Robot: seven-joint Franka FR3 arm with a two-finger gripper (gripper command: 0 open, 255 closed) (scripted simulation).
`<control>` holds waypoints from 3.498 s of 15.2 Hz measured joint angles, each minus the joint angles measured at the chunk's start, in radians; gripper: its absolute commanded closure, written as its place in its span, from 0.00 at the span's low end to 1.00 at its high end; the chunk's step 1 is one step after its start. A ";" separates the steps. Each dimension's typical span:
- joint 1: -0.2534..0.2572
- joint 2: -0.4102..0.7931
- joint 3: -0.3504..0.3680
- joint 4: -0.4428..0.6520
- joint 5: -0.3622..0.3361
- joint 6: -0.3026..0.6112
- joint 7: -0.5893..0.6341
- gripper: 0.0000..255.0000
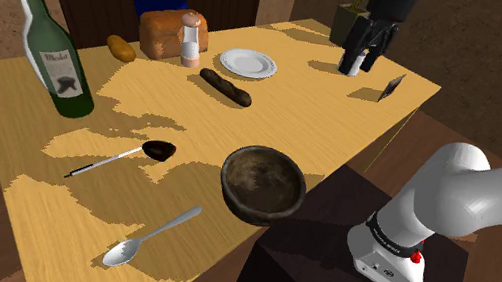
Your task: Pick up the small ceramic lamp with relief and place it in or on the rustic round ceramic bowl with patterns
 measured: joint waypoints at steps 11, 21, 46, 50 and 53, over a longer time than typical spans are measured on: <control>0.076 0.222 0.055 -0.019 0.108 0.228 -0.026 0.00; 0.157 0.554 0.117 0.112 0.214 0.423 -0.073 0.00; 0.289 1.128 0.232 0.475 0.305 0.649 -0.124 0.00; 0.290 1.128 0.232 0.474 0.306 0.651 -0.123 0.00; 0.290 1.128 0.232 0.474 0.306 0.651 -0.123 1.00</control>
